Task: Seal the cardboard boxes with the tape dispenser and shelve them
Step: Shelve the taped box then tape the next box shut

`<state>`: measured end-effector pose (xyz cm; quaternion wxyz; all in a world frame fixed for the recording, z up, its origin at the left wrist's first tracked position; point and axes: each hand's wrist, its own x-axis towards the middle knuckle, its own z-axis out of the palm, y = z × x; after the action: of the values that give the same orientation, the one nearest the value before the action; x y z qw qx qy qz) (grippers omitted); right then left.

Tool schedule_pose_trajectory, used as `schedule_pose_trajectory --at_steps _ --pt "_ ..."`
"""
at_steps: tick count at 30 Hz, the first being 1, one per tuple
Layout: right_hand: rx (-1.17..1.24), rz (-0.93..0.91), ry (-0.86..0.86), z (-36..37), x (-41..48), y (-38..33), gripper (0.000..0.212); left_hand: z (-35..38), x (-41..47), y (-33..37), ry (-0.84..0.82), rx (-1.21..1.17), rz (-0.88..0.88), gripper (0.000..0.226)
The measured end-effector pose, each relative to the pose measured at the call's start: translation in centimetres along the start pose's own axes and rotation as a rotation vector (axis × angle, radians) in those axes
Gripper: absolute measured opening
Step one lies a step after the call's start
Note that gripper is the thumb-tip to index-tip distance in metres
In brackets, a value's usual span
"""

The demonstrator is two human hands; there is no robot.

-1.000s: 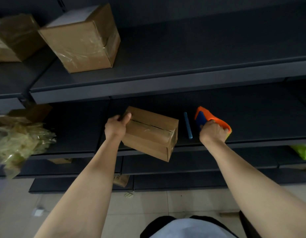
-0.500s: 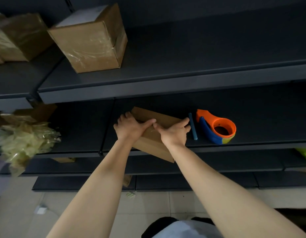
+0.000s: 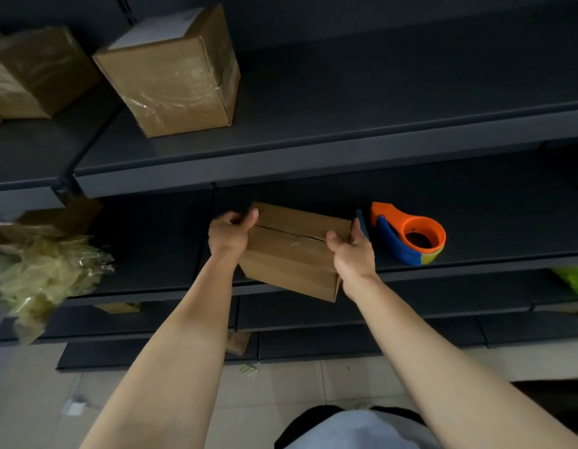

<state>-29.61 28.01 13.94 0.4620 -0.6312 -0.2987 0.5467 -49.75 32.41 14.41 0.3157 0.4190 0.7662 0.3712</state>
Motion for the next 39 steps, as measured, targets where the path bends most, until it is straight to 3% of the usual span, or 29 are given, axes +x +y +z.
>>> schedule_pose_trajectory --at_steps 4,9,14,18,23,28,31,35,39 --pt "-0.07 0.049 0.04 1.0 -0.2 0.3 0.072 0.5 0.3 -0.1 -0.047 -0.037 -0.046 0.033" --pt "-0.138 0.06 0.018 0.8 0.0 0.6 0.082 0.5 0.6 -0.3 -0.012 0.008 -0.02 0.048" --pt "-0.237 0.017 0.015 0.3 -0.1 1.0 0.074 0.1 0.1 -0.1 -0.004 0.032 -0.014 0.05" --pt "-0.205 0.041 0.012 0.2 -0.2 1.1 0.073 0.0 -0.3 0.0 -0.021 0.003 -0.005 0.049" --pt "-0.126 0.211 0.014 0.3 -0.8 1.6 0.09 -0.1 -0.8 -0.7 -0.016 -0.042 0.038 0.045" --pt "-0.195 0.173 -0.01 -0.1 -0.9 1.7 0.087 -0.7 -0.7 -0.3 -0.072 -0.034 0.036 0.042" --pt "-0.255 0.181 0.009 0.5 -1.2 0.9 0.097 -0.8 -0.9 -0.1 -0.169 0.073 0.077 0.06" --pt "-0.178 0.238 0.08 1.3 -1.1 0.1 0.093 -0.7 -1.5 0.4 -0.245 0.345 0.075 0.078" --pt "-0.235 0.239 0.16 2.1 -1.1 -0.3 0.1 -0.6 -1.4 1.2 -0.242 0.664 0.027 0.125"
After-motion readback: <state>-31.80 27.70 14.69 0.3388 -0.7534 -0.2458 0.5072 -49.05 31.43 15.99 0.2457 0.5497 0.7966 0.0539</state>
